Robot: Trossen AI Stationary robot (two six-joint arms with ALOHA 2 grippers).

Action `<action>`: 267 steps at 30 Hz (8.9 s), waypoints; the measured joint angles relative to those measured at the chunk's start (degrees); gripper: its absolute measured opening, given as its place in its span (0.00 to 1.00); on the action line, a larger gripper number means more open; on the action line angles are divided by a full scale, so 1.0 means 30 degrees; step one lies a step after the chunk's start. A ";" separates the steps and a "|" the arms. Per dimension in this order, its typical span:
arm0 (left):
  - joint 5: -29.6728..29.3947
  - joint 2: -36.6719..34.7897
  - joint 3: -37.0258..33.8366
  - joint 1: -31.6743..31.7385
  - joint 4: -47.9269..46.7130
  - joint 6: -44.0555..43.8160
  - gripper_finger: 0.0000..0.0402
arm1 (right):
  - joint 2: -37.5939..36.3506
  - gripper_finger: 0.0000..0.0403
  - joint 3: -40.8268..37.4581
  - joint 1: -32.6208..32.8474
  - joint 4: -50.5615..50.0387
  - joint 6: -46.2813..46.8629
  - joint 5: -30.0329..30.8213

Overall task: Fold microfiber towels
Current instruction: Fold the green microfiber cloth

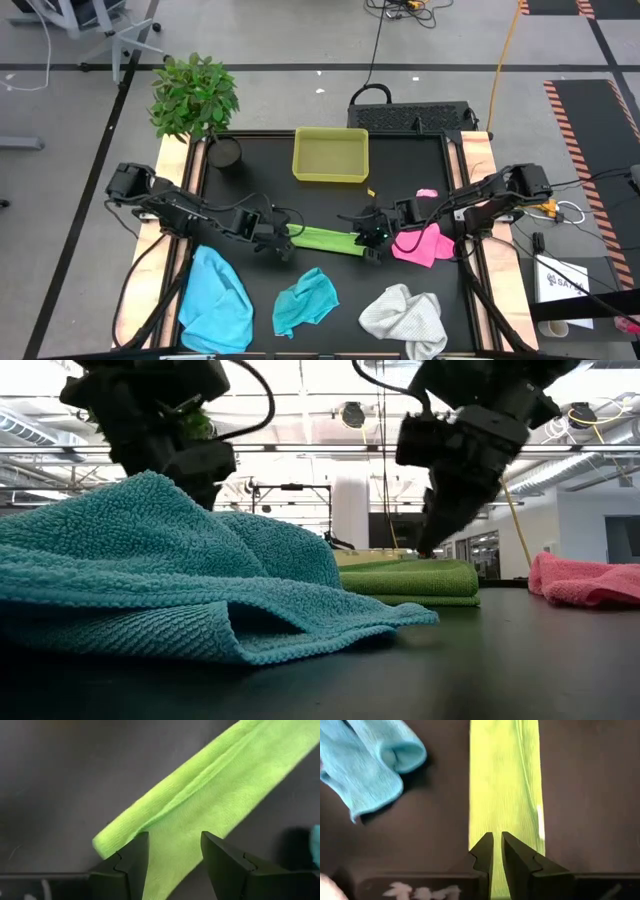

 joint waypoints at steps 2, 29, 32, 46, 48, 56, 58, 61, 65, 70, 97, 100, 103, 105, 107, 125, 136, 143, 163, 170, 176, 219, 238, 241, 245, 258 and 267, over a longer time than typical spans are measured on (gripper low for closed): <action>-0.0002 0.0058 -0.0006 0.0189 0.0232 -0.0027 0.45 | 0.0022 0.05 -0.0258 0.0000 0.0144 -0.0060 0.0015; -0.0466 0.0073 -0.0004 0.0559 -0.0343 0.0238 0.45 | -0.1195 0.04 -0.1820 -0.0560 0.0876 -0.0184 -0.0487; -0.0383 0.0073 -0.0004 0.0632 -0.0301 0.0257 0.45 | -0.1314 0.04 -0.1835 -0.0678 0.0844 0.0521 -0.1216; -0.0301 0.0197 0.0004 0.0588 -0.0243 0.0063 0.45 | -0.0962 0.04 -0.2697 -0.1003 0.0865 0.0144 0.0421; -0.0365 0.0197 0.0004 0.0593 -0.0219 0.0031 0.45 | -0.0962 0.04 -0.2929 -0.1440 0.0823 -0.0197 0.0626; -0.0517 0.0197 0.0004 0.0846 0.0186 -0.0168 0.45 | -0.0962 0.04 -0.3270 -0.3054 0.1240 -0.1763 0.0611; -0.0603 0.0197 0.0004 0.0972 0.0451 -0.0163 0.45 | -0.0962 0.04 -0.3270 -0.3407 0.1261 -0.2436 0.0612; -0.0831 0.0197 0.0004 0.1269 0.0643 0.0160 0.45 | -0.0962 0.04 -0.3270 -0.4099 0.1261 -0.3066 0.0622; -0.0966 0.0204 0.0004 0.1691 0.0653 0.0610 0.45 | -0.0962 0.04 -0.3270 -0.4874 0.1295 -0.3722 0.0607; -0.0742 0.0364 0.0004 0.1900 0.0726 0.0796 0.45 | -0.1135 0.04 -0.3154 -0.5339 0.1625 -0.3339 0.0031; -0.0442 0.0933 0.0004 0.1871 0.0742 0.0819 0.45 | 0.0044 0.04 -0.2840 -0.3585 0.1683 -0.1697 0.0029; -0.0642 0.1004 0.0004 0.1878 0.0718 0.0783 0.45 | 0.0036 0.04 -0.2840 -0.3585 0.1683 -0.1704 0.0028; -0.0722 0.1078 0.0004 0.1893 0.0683 0.0697 0.45 | -0.0113 0.04 -0.2840 -0.3585 0.1654 -0.1704 0.0013; -0.0913 0.1069 0.0032 0.1893 0.0690 0.0757 0.45 | -0.0207 0.04 -0.2818 -0.3585 0.1660 -0.1681 -0.0008; -0.1150 0.0718 0.0129 0.1893 0.0572 0.0913 0.45 | -0.0519 0.04 -0.2807 -0.3585 0.1651 -0.1476 -0.0079; -0.1601 -0.0102 0.1242 0.2542 -0.0719 0.3207 0.45 | -0.4425 0.06 -0.2695 -0.3797 -0.1259 0.4242 -0.1040; -0.1510 -0.0034 0.1242 0.2738 -0.0846 0.3178 0.45 | -0.3475 0.29 -0.2714 -0.3927 -0.1636 0.6952 -0.0973; -0.1505 0.0073 0.1235 0.2752 -0.0826 0.3119 0.45 | -0.2158 0.39 -0.2716 -0.3971 -0.1780 0.7958 -0.1020; -0.1000 0.1372 0.1220 0.2767 -0.1254 0.2964 0.45 | -0.0852 0.40 -0.2739 -0.4925 -0.0420 0.7665 -0.0933; -0.0995 0.1574 0.1213 0.2774 -0.1308 0.3018 0.45 | -0.0947 0.40 -0.3858 -0.4928 0.0247 0.8250 -0.0933; -0.0988 0.1574 0.1213 0.2781 -0.1309 0.3018 0.45 | -0.0956 0.39 -0.4973 -0.4925 0.2642 0.9211 -0.0937; -0.0012 0.2856 0.1257 0.2730 -0.1278 0.3331 0.45 | -0.1369 0.00 -0.5527 -0.4911 0.3726 0.9308 -0.1107; 0.0170 0.2965 0.1177 0.3396 0.0919 0.4065 0.45 | -0.4350 0.00 -0.5543 -0.4911 0.3831 1.0284 -0.1234; 0.0167 0.2965 0.1177 0.3640 0.1460 0.4504 0.45 | -0.4350 0.00 -0.5521 -0.4911 0.4141 1.0333 -0.1516; 0.0156 0.2965 0.1177 0.3785 0.2423 0.4957 0.45 | -0.4694 0.00 -0.5085 -0.4911 0.4740 1.0439 -0.1566; -0.0839 0.1975 0.1206 0.3809 0.2493 0.4890 0.45 | -0.4519 0.00 -0.3450 -0.4930 0.5041 0.9254 -0.1557; -0.2023 -0.0615 0.1228 0.3801 -0.0135 0.4896 0.45 | -0.4459 0.00 -0.3445 -0.5332 0.4969 0.9145 -0.2018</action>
